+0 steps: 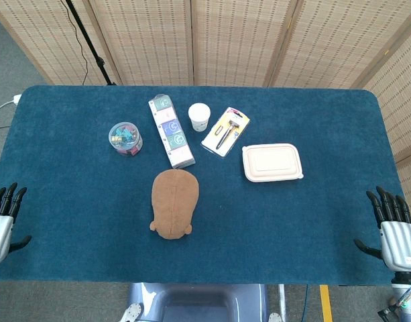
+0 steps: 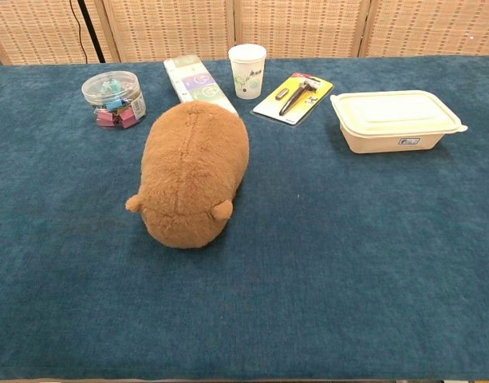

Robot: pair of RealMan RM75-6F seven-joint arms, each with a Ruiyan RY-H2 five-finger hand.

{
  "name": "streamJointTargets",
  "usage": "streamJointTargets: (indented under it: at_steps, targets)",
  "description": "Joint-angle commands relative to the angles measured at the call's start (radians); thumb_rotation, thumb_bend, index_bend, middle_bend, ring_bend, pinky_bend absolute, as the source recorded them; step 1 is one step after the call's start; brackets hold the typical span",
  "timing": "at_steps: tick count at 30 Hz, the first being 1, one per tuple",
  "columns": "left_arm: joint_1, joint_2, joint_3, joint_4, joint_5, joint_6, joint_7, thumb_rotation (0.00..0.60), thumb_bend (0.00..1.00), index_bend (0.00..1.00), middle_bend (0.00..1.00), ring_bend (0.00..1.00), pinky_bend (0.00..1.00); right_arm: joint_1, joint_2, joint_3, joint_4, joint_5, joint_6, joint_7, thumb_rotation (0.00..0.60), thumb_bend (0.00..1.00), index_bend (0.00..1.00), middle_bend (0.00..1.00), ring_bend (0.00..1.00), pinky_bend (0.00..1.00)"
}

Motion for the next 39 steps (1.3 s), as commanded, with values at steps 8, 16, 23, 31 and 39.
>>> streamJointTargets:
  at_steps: [8,16,23,31,39]
  targets:
    - [0.016,0.011,-0.010,-0.001,0.016,-0.008,-0.016,0.600,0.00,0.00,0.00,0.00,0.00,-0.002,0.003,-0.002,-0.007,-0.005,0.003,0.004,0.600,0.00,0.00,0.00,0.00,0.00]
    - [0.014,0.000,-0.022,-0.005,0.037,-0.031,-0.081,0.600,0.00,0.00,0.00,0.00,0.00,-0.003,0.011,-0.001,-0.014,-0.004,0.003,0.013,0.600,0.00,0.00,0.00,0.00,0.00]
    - [-0.059,-0.052,-0.073,0.063,0.090,-0.098,-0.295,0.405,0.00,0.00,0.00,0.00,0.00,-0.003,0.012,0.001,-0.015,0.002,-0.001,0.012,0.600,0.00,0.00,0.00,0.00,0.00]
    - [-0.103,-0.083,-0.123,0.012,0.111,-0.087,-0.208,0.305,0.00,0.07,0.00,0.00,0.00,-0.004,0.017,-0.003,-0.026,-0.005,-0.001,0.030,0.600,0.00,0.00,0.00,0.00,0.00]
    - [-0.176,-0.123,-0.182,-0.115,0.082,-0.145,-0.102,0.229,0.00,0.18,0.00,0.00,0.00,-0.005,0.027,-0.004,-0.035,-0.009,-0.005,0.072,0.600,0.00,0.00,0.00,0.00,0.00]
